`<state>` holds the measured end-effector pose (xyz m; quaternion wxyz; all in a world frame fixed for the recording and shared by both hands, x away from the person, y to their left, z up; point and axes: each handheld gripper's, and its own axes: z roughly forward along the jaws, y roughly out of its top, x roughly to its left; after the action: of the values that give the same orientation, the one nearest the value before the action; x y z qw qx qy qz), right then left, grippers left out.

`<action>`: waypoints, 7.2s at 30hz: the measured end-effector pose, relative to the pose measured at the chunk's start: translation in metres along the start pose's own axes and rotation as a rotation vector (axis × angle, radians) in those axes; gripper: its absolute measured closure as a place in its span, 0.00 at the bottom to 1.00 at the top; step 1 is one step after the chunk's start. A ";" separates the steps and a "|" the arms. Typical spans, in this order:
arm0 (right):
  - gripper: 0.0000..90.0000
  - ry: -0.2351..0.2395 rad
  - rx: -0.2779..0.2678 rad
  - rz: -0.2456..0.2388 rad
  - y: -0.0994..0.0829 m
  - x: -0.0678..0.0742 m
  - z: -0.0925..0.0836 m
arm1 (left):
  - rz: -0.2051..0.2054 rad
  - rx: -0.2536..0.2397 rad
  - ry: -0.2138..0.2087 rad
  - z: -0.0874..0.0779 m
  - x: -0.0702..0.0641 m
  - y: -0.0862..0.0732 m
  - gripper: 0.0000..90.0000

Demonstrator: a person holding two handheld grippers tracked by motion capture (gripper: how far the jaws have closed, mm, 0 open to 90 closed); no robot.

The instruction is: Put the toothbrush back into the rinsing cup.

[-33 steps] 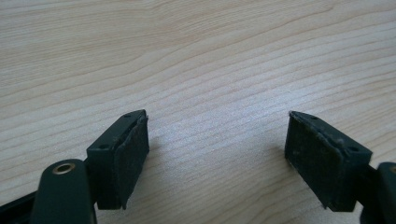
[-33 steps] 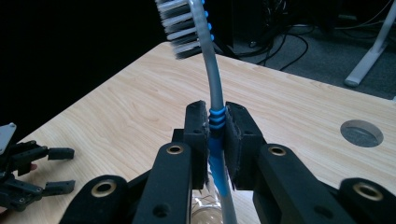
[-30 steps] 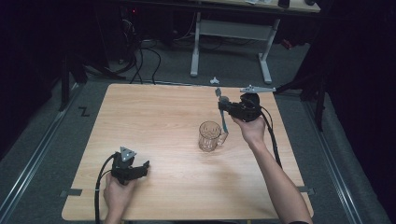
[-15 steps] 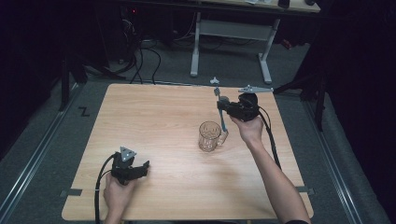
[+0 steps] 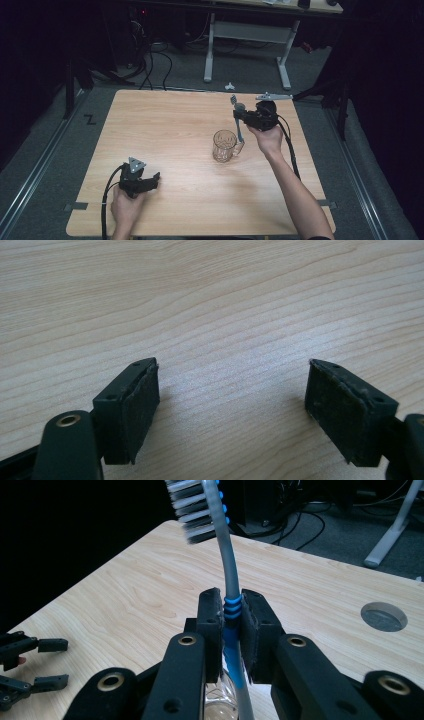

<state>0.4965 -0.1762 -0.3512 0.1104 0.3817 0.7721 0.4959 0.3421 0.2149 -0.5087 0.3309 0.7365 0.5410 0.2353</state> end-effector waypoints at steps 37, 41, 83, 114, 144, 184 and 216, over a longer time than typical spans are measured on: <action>0.89 0.002 0.009 0.018 -0.015 -0.008 -0.012 | 0.000 0.000 0.000 0.000 0.000 0.000 0.25; 0.89 0.003 0.012 0.017 -0.017 -0.009 -0.011 | 0.000 0.000 0.000 0.000 0.000 0.000 0.25; 0.89 -0.003 0.030 0.034 -0.034 -0.013 -0.009 | 0.000 0.000 0.000 0.000 0.000 0.000 0.25; 0.89 -0.012 0.054 0.034 -0.048 -0.016 -0.009 | 0.000 0.000 0.000 0.000 0.000 0.000 0.25; 0.89 -0.023 0.104 0.031 -0.055 -0.016 0.006 | 0.000 0.000 0.000 0.000 0.000 0.000 0.25; 0.64 -0.037 0.102 0.022 -0.052 -0.015 -0.001 | 0.000 0.000 0.000 0.000 0.000 0.000 0.25; 0.64 -0.111 0.077 -0.009 -0.060 -0.021 -0.041 | 0.000 0.000 0.001 0.000 0.000 0.000 0.25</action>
<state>0.4592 -0.2315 -0.3864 0.1404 0.4089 0.7852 0.4434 0.3421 0.2147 -0.5087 0.3308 0.7363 0.5413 0.2355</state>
